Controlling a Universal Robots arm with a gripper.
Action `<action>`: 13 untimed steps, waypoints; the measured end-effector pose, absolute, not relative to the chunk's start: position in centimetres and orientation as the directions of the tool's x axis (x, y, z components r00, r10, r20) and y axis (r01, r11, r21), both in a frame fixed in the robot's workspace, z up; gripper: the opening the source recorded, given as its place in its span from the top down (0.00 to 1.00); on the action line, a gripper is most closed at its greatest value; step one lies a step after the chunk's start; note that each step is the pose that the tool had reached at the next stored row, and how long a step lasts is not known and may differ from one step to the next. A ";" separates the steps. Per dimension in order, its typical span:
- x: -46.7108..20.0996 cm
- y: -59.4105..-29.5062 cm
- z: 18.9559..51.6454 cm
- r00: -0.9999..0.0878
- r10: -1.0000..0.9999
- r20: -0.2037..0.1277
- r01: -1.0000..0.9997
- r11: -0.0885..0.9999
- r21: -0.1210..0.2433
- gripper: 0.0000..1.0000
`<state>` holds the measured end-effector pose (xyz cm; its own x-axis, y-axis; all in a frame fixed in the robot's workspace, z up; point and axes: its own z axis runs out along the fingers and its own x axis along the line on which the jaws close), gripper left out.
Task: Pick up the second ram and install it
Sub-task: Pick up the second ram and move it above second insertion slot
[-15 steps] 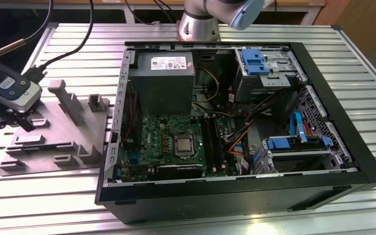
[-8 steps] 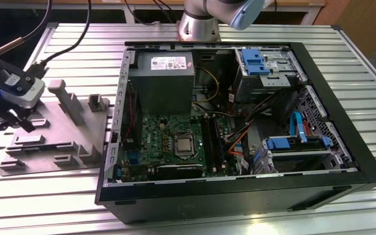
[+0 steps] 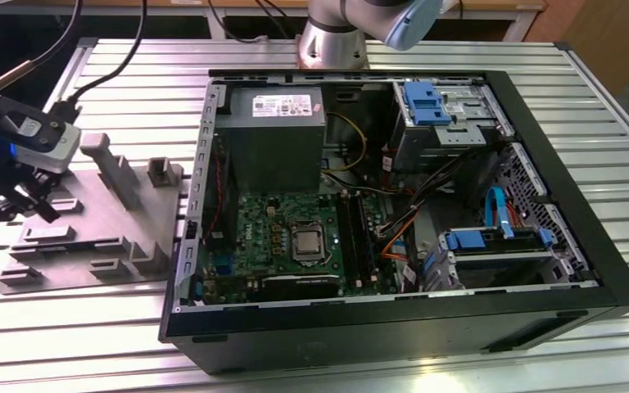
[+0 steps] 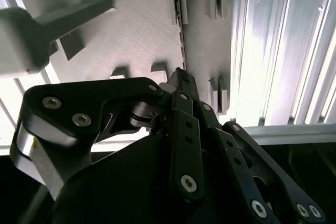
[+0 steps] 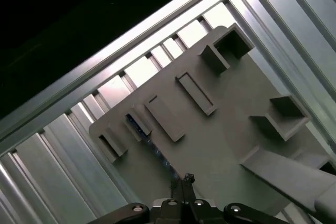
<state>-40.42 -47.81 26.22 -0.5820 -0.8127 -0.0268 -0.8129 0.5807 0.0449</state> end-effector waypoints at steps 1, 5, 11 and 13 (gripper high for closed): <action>-40.4 -47.8 26.2 -0.567 -0.823 -0.027 -0.823 0.566 0.045 0.90; -40.4 -47.8 26.1 -0.505 -0.863 -0.027 -0.863 0.504 0.045 0.90; -40.4 -47.8 25.9 -0.409 -0.912 -0.027 -0.912 0.408 0.045 0.90; -40.4 -47.8 25.8 -0.375 -0.926 -0.027 -0.926 0.374 0.045 0.90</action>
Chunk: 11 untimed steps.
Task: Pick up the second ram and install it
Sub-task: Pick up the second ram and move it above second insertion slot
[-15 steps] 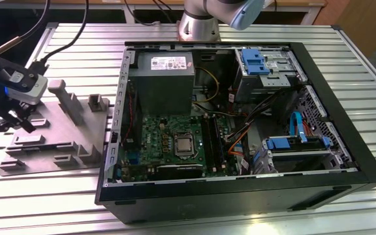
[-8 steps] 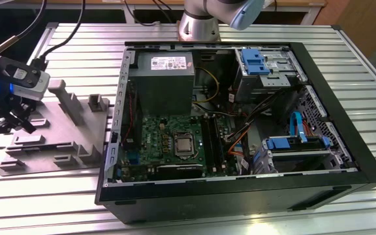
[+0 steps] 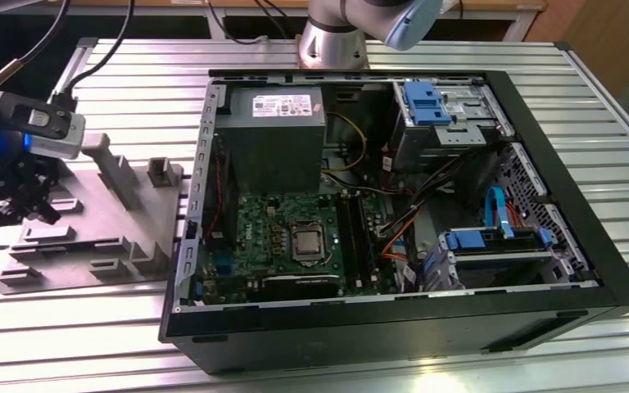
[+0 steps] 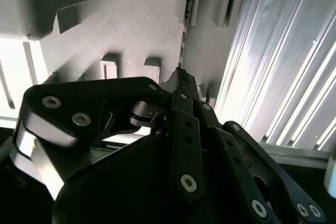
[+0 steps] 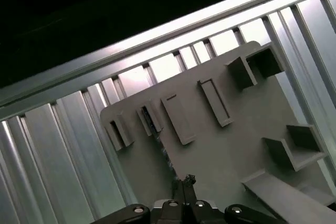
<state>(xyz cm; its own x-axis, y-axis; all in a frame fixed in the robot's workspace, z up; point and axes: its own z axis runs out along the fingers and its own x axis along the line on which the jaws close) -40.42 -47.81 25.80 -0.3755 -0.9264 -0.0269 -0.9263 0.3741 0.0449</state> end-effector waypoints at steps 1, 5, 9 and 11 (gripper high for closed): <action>-40.4 -47.8 25.8 -0.359 -0.933 -0.027 -0.933 0.357 0.045 0.90; -40.4 -47.8 25.6 -0.289 -0.957 -0.027 -0.957 0.288 0.045 0.90; -40.4 -47.8 25.5 -0.220 -0.975 -0.027 -0.975 0.218 0.045 0.90; -40.4 -47.8 25.5 -0.184 -0.983 -0.027 -0.982 0.183 0.045 0.90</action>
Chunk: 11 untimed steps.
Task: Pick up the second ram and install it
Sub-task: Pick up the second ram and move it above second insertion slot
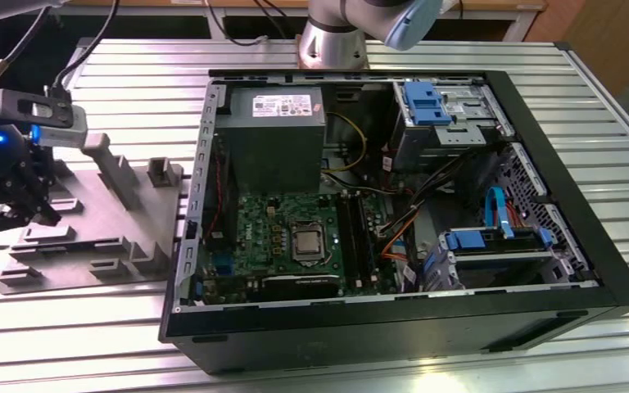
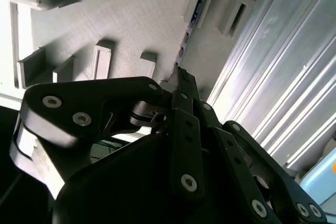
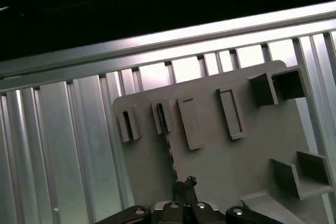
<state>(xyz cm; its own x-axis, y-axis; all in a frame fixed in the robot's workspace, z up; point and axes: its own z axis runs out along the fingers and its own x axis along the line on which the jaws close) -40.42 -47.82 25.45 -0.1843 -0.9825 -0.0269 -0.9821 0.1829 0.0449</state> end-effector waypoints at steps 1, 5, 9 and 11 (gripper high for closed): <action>-40.4 -47.8 25.4 -0.167 -0.986 -0.027 -0.985 0.165 0.045 0.90; -40.4 -47.8 25.3 -0.094 -0.995 -0.027 -0.995 0.092 0.045 0.90; -40.4 -47.8 25.1 -0.022 -0.999 -0.027 -0.999 0.021 0.045 0.90; -40.4 -47.8 24.9 0.015 -1.000 -0.027 -0.999 -0.016 0.045 0.90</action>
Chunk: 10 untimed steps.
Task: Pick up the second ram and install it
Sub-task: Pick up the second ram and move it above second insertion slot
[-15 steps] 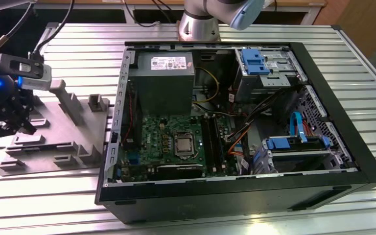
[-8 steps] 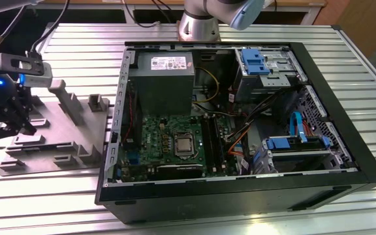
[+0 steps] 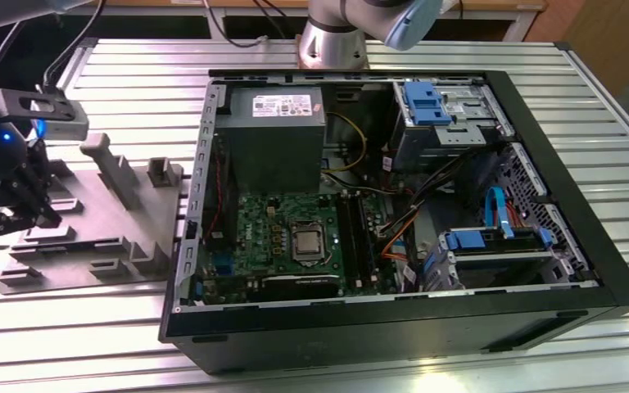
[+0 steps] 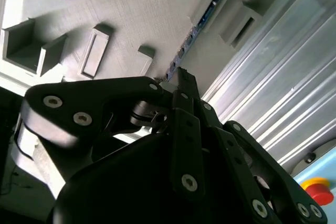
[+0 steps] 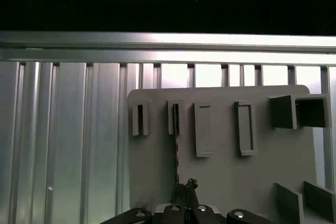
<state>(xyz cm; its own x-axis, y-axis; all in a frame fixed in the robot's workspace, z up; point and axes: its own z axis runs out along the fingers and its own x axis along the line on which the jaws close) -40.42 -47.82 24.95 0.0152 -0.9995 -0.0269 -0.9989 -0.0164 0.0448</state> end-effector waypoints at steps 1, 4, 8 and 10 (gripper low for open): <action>-40.4 -47.8 24.9 0.027 -0.999 -0.027 -0.999 -0.028 0.045 0.90; -40.4 -47.8 24.5 0.034 -0.999 -0.027 -0.998 -0.035 0.045 0.90; -40.4 -47.8 24.1 0.018 -0.999 -0.027 -0.999 -0.019 0.045 0.90; -40.4 -47.8 23.9 0.000 -1.000 -0.027 -0.999 -0.001 0.045 0.90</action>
